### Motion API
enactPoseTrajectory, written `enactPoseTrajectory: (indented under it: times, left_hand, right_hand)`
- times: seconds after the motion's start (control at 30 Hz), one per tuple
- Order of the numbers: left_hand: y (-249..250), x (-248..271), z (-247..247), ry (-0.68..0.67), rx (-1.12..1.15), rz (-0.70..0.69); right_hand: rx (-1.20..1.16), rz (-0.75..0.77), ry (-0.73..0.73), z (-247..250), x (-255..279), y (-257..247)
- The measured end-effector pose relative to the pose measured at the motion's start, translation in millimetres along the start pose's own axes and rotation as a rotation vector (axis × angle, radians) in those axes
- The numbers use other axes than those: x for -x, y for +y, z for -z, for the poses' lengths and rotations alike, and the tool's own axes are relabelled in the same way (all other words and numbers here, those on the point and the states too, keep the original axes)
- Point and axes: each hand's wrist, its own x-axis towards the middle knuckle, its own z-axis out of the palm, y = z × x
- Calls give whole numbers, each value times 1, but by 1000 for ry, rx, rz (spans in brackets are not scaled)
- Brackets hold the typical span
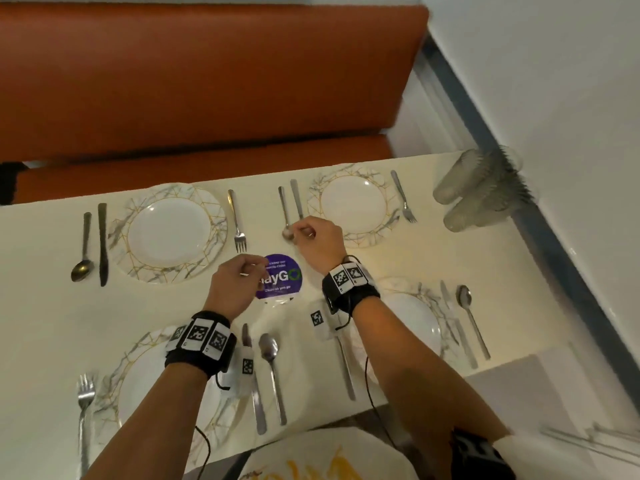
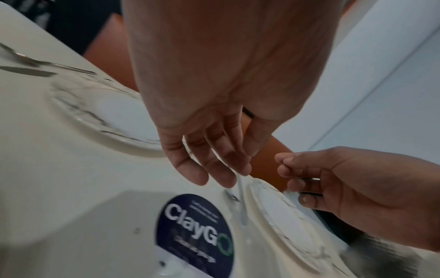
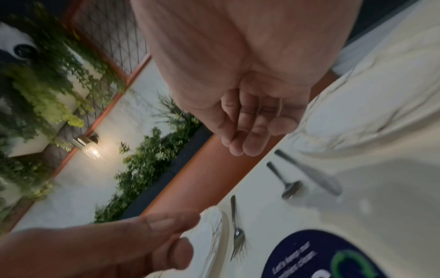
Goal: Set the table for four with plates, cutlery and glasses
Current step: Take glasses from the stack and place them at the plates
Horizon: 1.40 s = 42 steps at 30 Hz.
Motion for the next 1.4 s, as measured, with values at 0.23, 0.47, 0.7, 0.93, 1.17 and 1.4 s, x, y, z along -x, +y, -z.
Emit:
enactPoseTrajectory:
  times: [0.23, 0.47, 0.7, 0.93, 1.17, 1.4]
  left_hand:
    - [61, 7, -75, -185, -58, -230]
    - [141, 15, -161, -275, -180, -428]
    - [205, -7, -246, -258, -307, -587]
    - [256, -50, -356, -227, -553, -746]
    - [270, -70, -407, -324, -1033, -840]
    - [275, -79, -427, -373, -1262, -816]
  right_hand:
    - [77, -17, 191, 109, 51, 37]
    - [94, -45, 357, 220, 61, 75]
    - [168, -47, 378, 301, 31, 110]
    - [375, 15, 346, 401, -17, 148]
    - [522, -88, 151, 433, -48, 184]
    - [589, -136, 22, 421, -64, 218]
